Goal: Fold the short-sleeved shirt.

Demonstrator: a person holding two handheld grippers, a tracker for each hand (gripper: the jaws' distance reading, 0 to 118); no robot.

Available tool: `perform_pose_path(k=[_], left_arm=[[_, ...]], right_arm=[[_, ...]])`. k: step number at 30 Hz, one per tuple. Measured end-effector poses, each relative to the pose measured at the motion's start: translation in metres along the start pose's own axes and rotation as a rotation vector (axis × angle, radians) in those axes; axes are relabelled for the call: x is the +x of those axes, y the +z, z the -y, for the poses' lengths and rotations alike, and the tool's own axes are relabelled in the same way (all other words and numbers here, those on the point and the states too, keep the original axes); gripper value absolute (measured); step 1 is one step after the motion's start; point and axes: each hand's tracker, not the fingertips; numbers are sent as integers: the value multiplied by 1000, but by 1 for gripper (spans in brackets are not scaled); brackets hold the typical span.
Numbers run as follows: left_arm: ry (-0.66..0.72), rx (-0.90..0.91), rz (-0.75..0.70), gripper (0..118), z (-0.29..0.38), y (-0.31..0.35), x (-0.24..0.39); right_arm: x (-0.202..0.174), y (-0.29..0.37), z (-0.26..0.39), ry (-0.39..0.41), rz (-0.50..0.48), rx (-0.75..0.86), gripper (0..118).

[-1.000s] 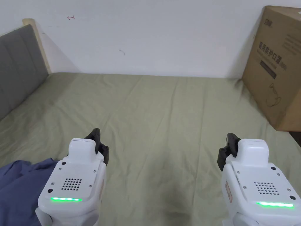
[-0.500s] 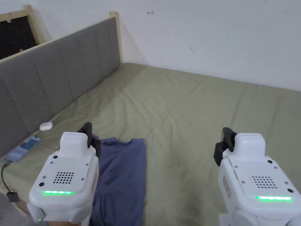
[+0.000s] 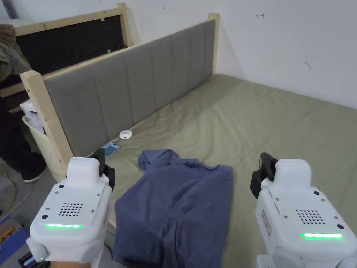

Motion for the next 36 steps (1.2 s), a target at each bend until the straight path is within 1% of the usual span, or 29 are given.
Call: perform_pose_path(k=[4, 8, 14, 16, 17, 18, 19, 20, 21, 22, 26, 29, 32, 33, 34, 35, 36], left_arm=[[-1, -23, 9, 0, 1, -4, -2], [2, -79, 69, 0, -2, -18, 7], [40, -332, 197, 0, -1, -68, 42], [27, -449, 211, 5, 4, -90, 59], [28, -499, 223, 16, 9, -102, 66], [25, -549, 246, 33, 14, -112, 73], [31, -599, 282, 54, 20, -123, 80], [33, -651, 302, 77, 26, -134, 88], [32, -692, 317, 89, 33, -143, 95], [50, -708, 324, 94, 40, -151, 102], [37, -834, 340, 94, 69, -183, 130], [31, -908, 340, 93, 93, -200, 149], [-4, -960, 354, 93, 114, -210, 167], [-17, -976, 353, 90, 121, -211, 172], [-27, -999, 354, 82, 129, -212, 177], [-41, -1031, 360, 67, 136, -213, 181], [-51, -1062, 357, 67, 143, -212, 186]], right_arm=[[-2, -2, 0, 5, -10, -5, 0], [4, -2, 0, 10, -4, -8, 0], [26, 1, 3, 27, 39, -17, 0], [35, 0, 6, 34, 59, -27, 0], [40, -1, 7, 36, 72, -36, 0], [45, -2, 9, 35, 80, -42, 0], [50, -3, 11, 31, 88, -50, 0], [55, -4, 13, 29, 99, -58, 0], [59, -5, 14, 30, 109, -65, 0], [64, -6, 17, 30, 118, -72, 0], [82, -8, 24, 4, 150, -102, 0], [94, -8, 31, 6, 180, -123, 0], [107, -9, 38, 3, 205, -148, 0], [110, -9, 40, 0, 212, -155, 0], [114, -10, 43, -4, 221, -164, 0], [118, -10, 46, -7, 227, -171, 0], [122, -9, 48, -12, 233, -178, 0]])
